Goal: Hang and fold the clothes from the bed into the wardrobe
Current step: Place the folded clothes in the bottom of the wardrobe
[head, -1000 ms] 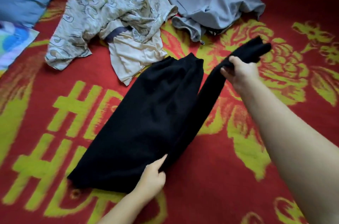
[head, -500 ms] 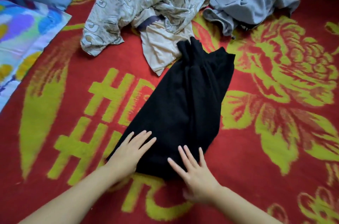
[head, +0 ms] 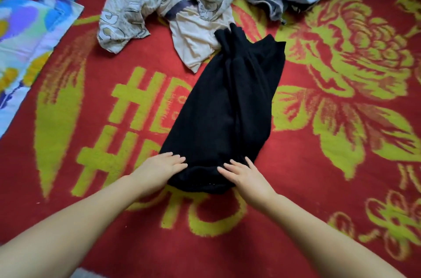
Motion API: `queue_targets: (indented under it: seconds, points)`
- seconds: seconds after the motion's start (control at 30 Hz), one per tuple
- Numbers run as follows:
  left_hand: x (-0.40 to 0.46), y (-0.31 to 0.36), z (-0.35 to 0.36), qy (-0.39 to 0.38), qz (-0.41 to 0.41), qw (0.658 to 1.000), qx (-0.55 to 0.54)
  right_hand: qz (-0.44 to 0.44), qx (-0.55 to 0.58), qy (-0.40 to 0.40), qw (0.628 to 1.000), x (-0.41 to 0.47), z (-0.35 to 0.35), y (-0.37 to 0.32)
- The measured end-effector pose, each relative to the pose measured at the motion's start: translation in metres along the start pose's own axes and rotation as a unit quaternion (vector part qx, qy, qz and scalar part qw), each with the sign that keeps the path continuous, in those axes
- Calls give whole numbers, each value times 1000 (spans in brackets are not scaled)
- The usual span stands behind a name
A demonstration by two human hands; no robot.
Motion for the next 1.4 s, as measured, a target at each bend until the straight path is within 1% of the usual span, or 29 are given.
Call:
queue_targets:
  seconds: [0.03,0.13,0.2,0.23,0.3,0.33,0.37,0.4,0.43,0.5,0.57,0.6,0.67,0.7,0.73,0.77,0.8,0.83,0.87,0.9,0.93,0.97,1.0,1.03,1.07,1.13,1.23,1.33,1.4]
  points:
    - [-3,15,3,-42,-1,999,-10,-19,-4,-13,1000,-12,3,3]
    - [-23,76,0,-132,9,988,-75,-82,5,-76,994,-66,17,10]
    - [-41,121,2,-223,25,965,-134,-128,56,-120,983,-105,27,0]
    - [-47,138,1,-273,22,947,-169,-139,106,-136,975,-123,28,-5]
    - [-48,159,-10,-357,2,905,-229,-122,247,-149,950,-144,20,-9]
    - [-41,160,-21,-373,-2,894,-247,-98,313,-147,933,-145,13,-3]
    - [-26,154,-34,-363,-10,895,-259,-66,369,-135,917,-141,6,10]
    - [-9,142,-49,-334,-27,903,-270,-21,416,-114,902,-133,-2,28]
    - [11,123,-64,-284,-53,915,-282,29,452,-83,888,-123,-8,50]
    - [50,77,-97,-142,-118,929,-321,126,494,-8,860,-100,-16,93]
    - [76,35,-123,29,-172,919,-353,219,498,63,837,-79,-17,122]
    - [82,21,-130,106,-199,909,-349,267,488,90,826,-70,-15,131]
    - [84,13,-128,235,-245,892,-300,341,460,118,812,-57,-8,138]
    - [80,21,-124,295,-236,886,-268,362,445,127,809,-52,-7,139]
    - [74,38,-118,342,-197,888,-235,379,425,139,811,-51,-9,138]
    - [69,63,-108,360,-134,903,-192,388,391,167,818,-54,-16,136]
    - [66,90,-91,347,-60,925,-141,381,335,222,833,-59,-31,131]
    - [64,114,-69,306,6,948,-91,346,249,284,859,-64,-51,119]
    - [60,132,-42,250,49,966,-48,286,154,328,887,-67,-64,96]
    - [57,135,-17,187,53,980,-30,212,75,330,917,-67,-66,68]
    - [56,128,5,133,34,990,-30,145,9,283,948,-64,-56,43]
    - [54,116,23,80,2,996,-29,105,-37,202,973,-63,-37,29]
    - [51,106,36,42,-27,999,-19,88,-65,112,988,-61,-14,26]
    - [50,98,43,22,-46,999,-1,88,-81,35,992,-59,6,31]
    - [50,92,46,11,-62,998,14,102,-88,-9,991,-57,19,38]
    - [52,87,44,15,-94,995,16,127,-106,-26,986,-45,20,49]
    - [53,90,34,28,-108,994,-2,115,-101,-35,988,-30,8,44]
    - [44,103,23,-10,-100,993,-58,67,-99,-77,990,-36,-1,41]
    - [29,116,18,-70,-80,986,-128,0,-72,-125,989,-50,-9,35]
Point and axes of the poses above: each hand's wrist, its own x-axis towards the middle knuckle, its own z-axis out of the palm, y = z × x, the point moved 8 cm from there along x, towards the middle knuckle, and after that the axes turned 14 degrees about -x, right-handed, at the moved point
